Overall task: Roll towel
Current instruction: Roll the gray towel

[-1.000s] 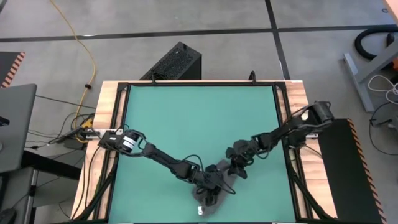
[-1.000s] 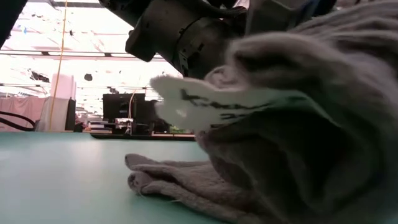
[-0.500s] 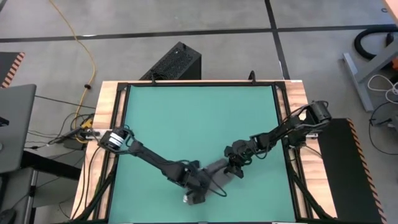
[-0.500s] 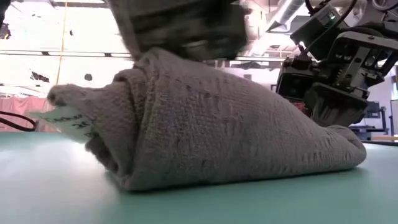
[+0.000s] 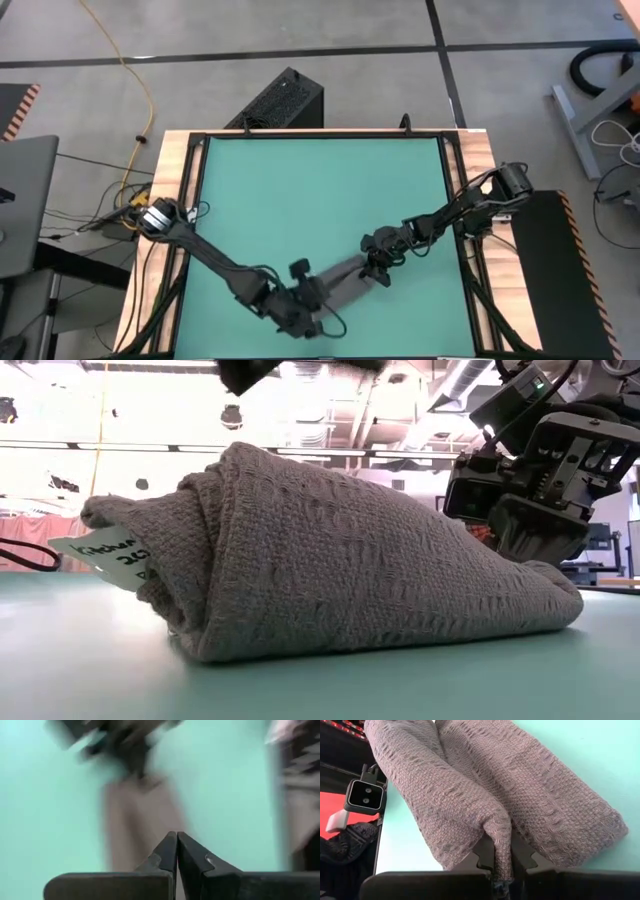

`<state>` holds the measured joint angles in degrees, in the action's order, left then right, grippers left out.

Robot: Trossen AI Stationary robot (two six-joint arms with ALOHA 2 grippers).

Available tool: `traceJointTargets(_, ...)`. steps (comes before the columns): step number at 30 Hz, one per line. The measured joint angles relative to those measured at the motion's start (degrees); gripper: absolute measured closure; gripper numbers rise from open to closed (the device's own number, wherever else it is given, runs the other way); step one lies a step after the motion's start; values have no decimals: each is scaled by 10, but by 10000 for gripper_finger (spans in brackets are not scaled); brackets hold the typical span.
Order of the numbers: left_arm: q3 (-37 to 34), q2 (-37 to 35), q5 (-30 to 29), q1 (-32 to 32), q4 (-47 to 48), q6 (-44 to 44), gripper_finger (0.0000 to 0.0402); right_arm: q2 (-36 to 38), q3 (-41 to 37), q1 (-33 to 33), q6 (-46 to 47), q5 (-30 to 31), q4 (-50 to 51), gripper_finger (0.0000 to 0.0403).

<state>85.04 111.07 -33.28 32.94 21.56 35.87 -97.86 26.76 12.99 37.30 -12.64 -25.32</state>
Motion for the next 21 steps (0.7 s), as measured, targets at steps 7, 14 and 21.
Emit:
traceJointTargets(7, -1, 60, 85, -14, -116, -50, 402, 0, 0, 0, 13, 2, -1, 366)
traceJointTargets(14, 0, 82, 59, -15, -41, 6, 402, 0, 0, 15, 31, 14, -2, 365)
traceJointTargets(21, -4, 81, 37, -21, 26, 30, 402, 0, 0, 16, 41, 13, -4, 365)
